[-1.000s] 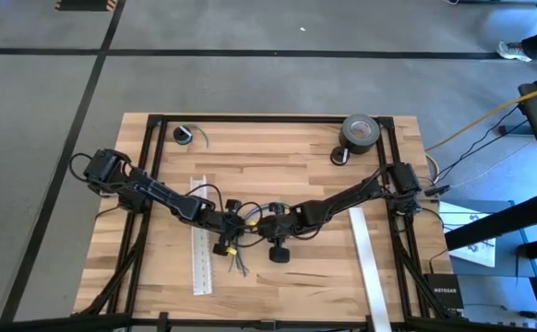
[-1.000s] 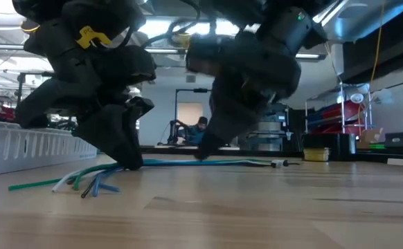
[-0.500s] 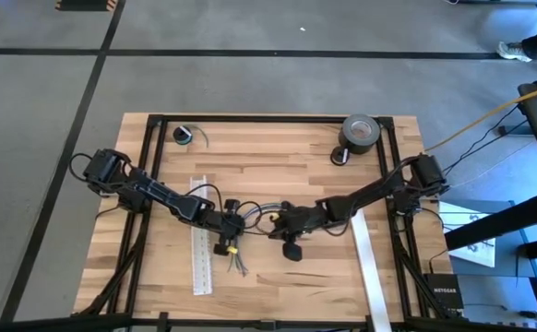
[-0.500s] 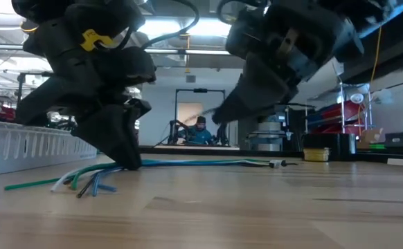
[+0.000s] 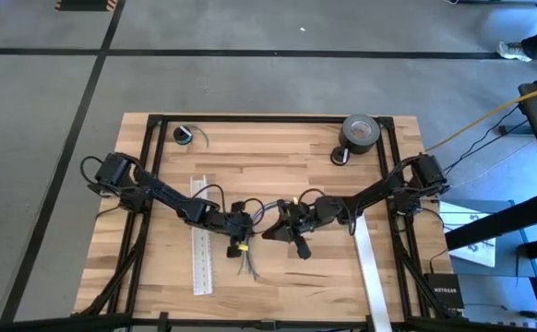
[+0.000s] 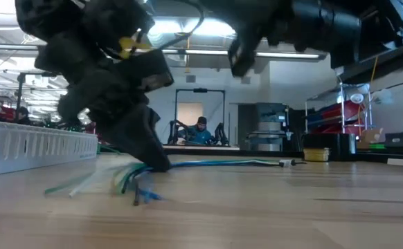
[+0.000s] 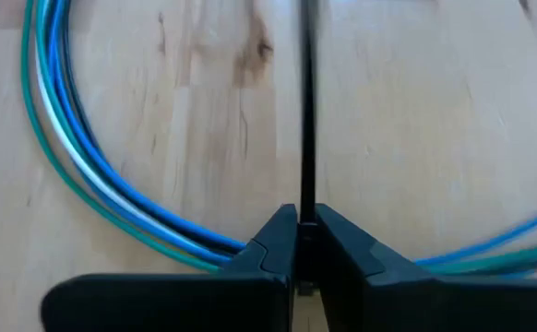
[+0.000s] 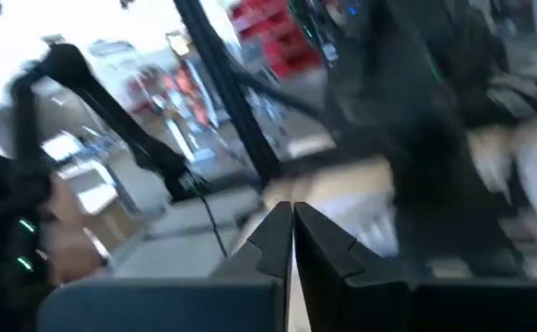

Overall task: Ziptie cables
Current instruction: Wrap the colored cables with the black zip tie

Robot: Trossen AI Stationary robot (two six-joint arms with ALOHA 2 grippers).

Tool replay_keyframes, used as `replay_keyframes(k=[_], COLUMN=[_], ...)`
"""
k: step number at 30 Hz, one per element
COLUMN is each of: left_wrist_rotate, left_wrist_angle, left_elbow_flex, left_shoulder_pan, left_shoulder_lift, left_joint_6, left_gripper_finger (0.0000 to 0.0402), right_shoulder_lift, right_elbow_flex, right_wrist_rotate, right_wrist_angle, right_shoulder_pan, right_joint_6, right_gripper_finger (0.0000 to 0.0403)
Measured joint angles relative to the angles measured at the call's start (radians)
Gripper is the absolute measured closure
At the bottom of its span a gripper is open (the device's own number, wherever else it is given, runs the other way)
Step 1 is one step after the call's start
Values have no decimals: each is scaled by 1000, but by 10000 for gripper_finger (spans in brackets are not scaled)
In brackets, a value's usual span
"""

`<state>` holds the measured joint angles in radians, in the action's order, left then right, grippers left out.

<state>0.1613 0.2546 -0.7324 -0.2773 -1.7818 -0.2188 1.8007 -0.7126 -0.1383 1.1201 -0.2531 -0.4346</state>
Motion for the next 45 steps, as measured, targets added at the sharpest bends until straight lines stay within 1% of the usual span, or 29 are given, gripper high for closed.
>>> replay_keyframes(k=[3, 6, 9, 12, 15, 19, 21, 24, 27, 30, 34, 36, 39, 40, 45], left_wrist_rotate=[2, 3, 1, -2, -4, -3, -3, -3, 14, 22, 19, -12, -104, -119, -122], left_wrist_angle=[24, 19, 7, 10, 8, -1, -17, -54, -81, -84, -84, -57, -26, -31, -15], left_elbow_flex=[-12, -16, -16, -15, -16, -16, -25, -49, -53, -55, -55, -55, -55, -55, -55], left_shoulder_pan=[5, 3, 2, 5, 12, 19, 19, 18, 19, 26, 30, 30, 28, 26, 21], left_shoulder_lift=[-28, -25, -8, 5, 6, 21, 50, 91, 106, 107, 95, 96, 96, 96, 77], left_joint_6=[-30, -17, -20, -28, -52, -58, -54, -13, 13, 8, 4, 13, 27, 41, 82], left_gripper_finger=[388, 388, 388, 382, 351, 296, 274, 252, 243, 244, 253, 255, 255, 253, 244], right_shoulder_lift=[-4, -18, -63, -134, -241, -384, -451, -506, -510, -500, -495, -495, -495, -495, -494], right_elbow_flex=[-1, 2, 5, 7, 4, 5, 5, 5, 5, 5, 16, 25, 47, 57, 108], right_wrist_rotate=[-15, 6, -14, -26, 35, 164, 204, 245, 269, 296, 386, 430, 472, 480, 489], right_wrist_angle=[-8, -73, -217, -417, -631, -942, -1087, -1237, -1287, -1318, -1334, -1329, -1309, -1288, -1196], right_shoulder_pan=[0, 0, 10, 24, 32, 31, 30, 10, -27, -68, -119, -142, -167, -172, -181], right_joint_6=[18, 45, 72, 106, 146, 171, 155, 100, 69, 57, 46, 44, 30, 23, 12], right_gripper_finger=[403, 403, 403, 403, 401, 389, 381, 365, 349, 337, 332, 331, 331, 331, 331])
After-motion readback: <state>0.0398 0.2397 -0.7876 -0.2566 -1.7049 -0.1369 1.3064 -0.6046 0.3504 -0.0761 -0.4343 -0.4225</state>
